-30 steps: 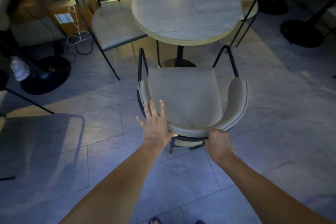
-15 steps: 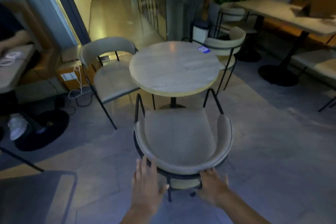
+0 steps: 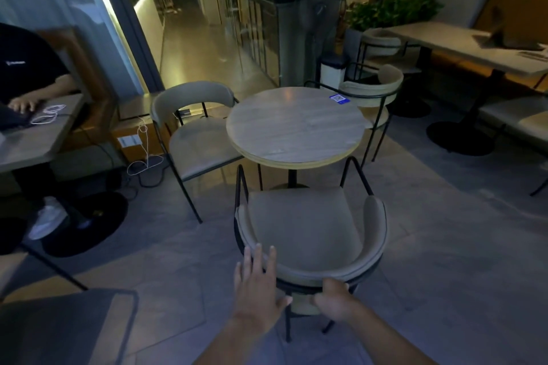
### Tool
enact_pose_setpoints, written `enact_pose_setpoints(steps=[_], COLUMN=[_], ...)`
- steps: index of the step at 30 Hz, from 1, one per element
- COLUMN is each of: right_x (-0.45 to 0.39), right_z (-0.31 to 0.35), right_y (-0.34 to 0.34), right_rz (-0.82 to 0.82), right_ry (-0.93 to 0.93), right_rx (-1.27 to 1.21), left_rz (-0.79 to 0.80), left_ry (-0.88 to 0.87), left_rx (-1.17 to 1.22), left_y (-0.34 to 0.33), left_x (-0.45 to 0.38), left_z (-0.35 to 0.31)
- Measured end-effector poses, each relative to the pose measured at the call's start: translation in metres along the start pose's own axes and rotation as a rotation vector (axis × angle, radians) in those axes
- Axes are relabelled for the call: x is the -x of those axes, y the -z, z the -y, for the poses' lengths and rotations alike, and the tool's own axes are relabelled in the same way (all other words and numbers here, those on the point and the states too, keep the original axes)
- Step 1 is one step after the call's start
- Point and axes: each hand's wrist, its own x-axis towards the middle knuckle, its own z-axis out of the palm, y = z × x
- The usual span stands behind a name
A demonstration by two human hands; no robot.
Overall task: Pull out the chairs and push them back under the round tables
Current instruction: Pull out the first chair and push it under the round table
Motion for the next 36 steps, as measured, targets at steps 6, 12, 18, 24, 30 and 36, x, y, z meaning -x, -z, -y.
enact_pose_setpoints(steps=[6,12,18,24,30,36], right_x=[0.018,0.032,0.036,0.049,0.104,0.196], right_z=[0.005,0.004,0.003,0.000,0.035,0.035], right_y=[0.000,0.002,-0.003,-0.005,0.065,0.174], right_rz=[-0.058,-0.094,-0.096,-0.044,-0.068,-0.296], right_ry=[-0.013,0.026,0.097,0.161,0.323,0.288], right_rx=[-0.120,-0.044,-0.212,-0.124,0.062,0.241], left_rz=[-0.091,-0.130,-0.137,-0.159,-0.209,-0.299], left_ry=[-0.019,-0.035,-0.045,-0.051,-0.039,-0.089], left_rx=[-0.041,-0.041,-0.043,-0.064,-0.026,-0.004], left_y=[0.013,0.019,0.017,0.027,0.090,0.181], left_x=[0.003,0.013,0.020,0.026,0.038,0.054], left_z=[-0.007,-0.009,-0.011,-0.013,-0.046,-0.121])
